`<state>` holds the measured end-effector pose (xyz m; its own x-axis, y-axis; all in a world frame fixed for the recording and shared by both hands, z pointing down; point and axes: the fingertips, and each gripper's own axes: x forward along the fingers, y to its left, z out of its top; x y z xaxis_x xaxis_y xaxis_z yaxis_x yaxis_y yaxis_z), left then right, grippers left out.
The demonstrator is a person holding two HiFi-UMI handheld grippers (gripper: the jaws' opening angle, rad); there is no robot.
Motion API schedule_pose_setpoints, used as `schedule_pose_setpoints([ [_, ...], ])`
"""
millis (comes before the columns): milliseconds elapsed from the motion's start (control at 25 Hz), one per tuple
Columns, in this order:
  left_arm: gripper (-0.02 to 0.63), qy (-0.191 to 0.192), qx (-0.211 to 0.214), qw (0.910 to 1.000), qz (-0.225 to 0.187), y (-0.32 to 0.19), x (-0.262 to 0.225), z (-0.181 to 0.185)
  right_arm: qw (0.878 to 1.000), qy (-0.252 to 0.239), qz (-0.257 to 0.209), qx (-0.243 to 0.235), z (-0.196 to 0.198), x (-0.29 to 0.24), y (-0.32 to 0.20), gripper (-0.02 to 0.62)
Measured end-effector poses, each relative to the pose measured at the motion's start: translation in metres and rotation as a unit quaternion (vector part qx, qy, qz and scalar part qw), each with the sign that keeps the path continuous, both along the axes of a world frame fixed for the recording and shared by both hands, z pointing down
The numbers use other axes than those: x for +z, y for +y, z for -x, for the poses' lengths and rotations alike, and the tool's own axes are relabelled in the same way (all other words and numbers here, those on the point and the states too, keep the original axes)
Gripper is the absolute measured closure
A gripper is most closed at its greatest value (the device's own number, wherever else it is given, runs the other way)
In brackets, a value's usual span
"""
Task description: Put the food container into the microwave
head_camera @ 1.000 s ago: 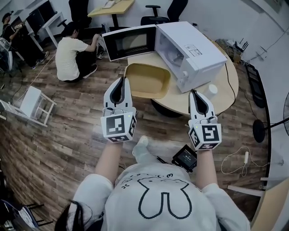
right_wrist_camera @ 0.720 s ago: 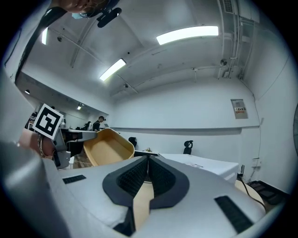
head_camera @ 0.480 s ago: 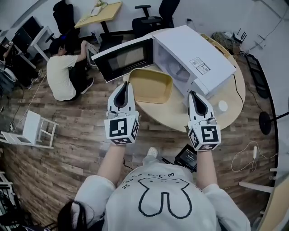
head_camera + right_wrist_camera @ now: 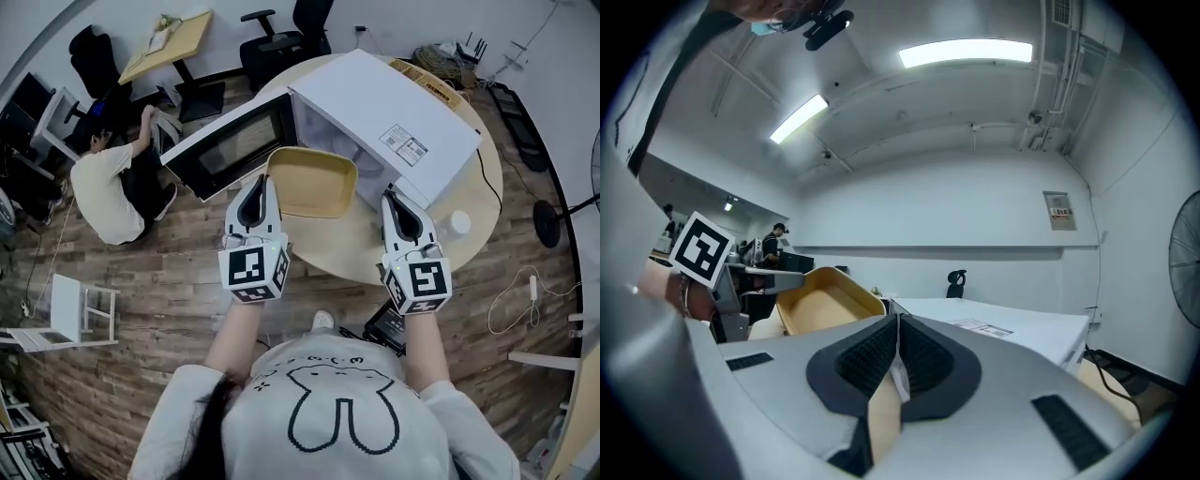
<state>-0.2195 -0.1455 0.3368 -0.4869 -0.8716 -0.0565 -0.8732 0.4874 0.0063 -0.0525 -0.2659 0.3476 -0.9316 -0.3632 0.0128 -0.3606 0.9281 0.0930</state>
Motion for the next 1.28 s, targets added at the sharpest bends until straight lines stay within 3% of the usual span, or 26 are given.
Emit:
schedule_pose_setpoints([
  [320, 0.586, 0.015, 0.026, 0.9996, -0.002, -0.016, 0.013, 0.012, 1.0, 0.014, -0.006, 0.021, -0.002, 0.005, -0.003, 0.563],
  [640, 0.586, 0.01, 0.086, 0.9962, 0.008, -0.032, 0.016, 0.033, 0.996, 0.013, -0.002, 0.089, 0.001, 0.005, -0.003, 0.563],
  [1280, 0.586, 0.03, 0.231, 0.972, 0.027, -0.073, 0.041, 0.096, 0.969, -0.003, 0.012, 0.245, 0.056, 0.014, 0.012, 0.563],
])
